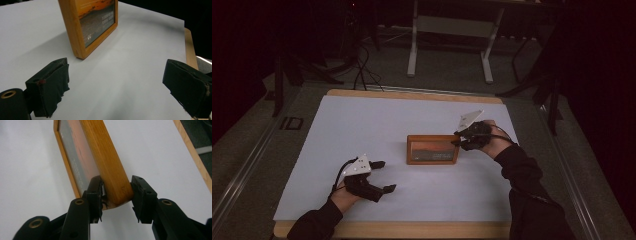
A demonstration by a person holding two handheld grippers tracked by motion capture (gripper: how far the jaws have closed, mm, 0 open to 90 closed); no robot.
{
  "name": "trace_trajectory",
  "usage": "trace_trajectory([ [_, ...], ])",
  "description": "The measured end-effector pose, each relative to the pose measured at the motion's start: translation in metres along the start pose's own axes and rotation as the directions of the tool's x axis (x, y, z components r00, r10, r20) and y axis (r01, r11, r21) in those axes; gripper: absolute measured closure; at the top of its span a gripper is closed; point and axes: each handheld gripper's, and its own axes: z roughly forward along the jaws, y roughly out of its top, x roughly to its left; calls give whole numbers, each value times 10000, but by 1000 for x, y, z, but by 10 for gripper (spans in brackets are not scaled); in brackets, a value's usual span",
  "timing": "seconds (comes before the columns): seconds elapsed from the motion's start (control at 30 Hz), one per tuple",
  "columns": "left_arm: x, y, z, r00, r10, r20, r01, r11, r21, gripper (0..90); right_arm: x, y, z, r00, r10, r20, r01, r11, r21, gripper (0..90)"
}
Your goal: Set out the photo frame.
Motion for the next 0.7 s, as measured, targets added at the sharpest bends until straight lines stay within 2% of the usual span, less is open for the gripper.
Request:
trace_trajectory([
  [0.27, 1, 0, 0, 10000, -26, 16, 26, 10000, -24, 72, -7, -1, 7, 9992, 389, 36, -389, 9992, -89, 600],
  [0.4, 0, 0, 0, 10000, -47, 20, 47, 10000, -45, 71, -8, 0, 9, 9991, 411, 115, -411, 9992, -7, 581],
  [0.53, 1, 1, 0, 10000, -97, -15, 96, 9999, -56, 72, -7, 0, 12, 9990, 435, 140, -432, 9989, -161, 501],
  [0.6, 1, 1, 1, 10000, -91, -30, 91, 9999, -59, 72, -6, 1, 13, 9971, 752, 87, -751, 9971, -124, 476],
  [0.7, 0, 3, 1, 10000, -24, -21, 24, 10000, -58, 72, -4, 2, 12, 9969, 744, 244, -738, 9970, -238, 400],
])
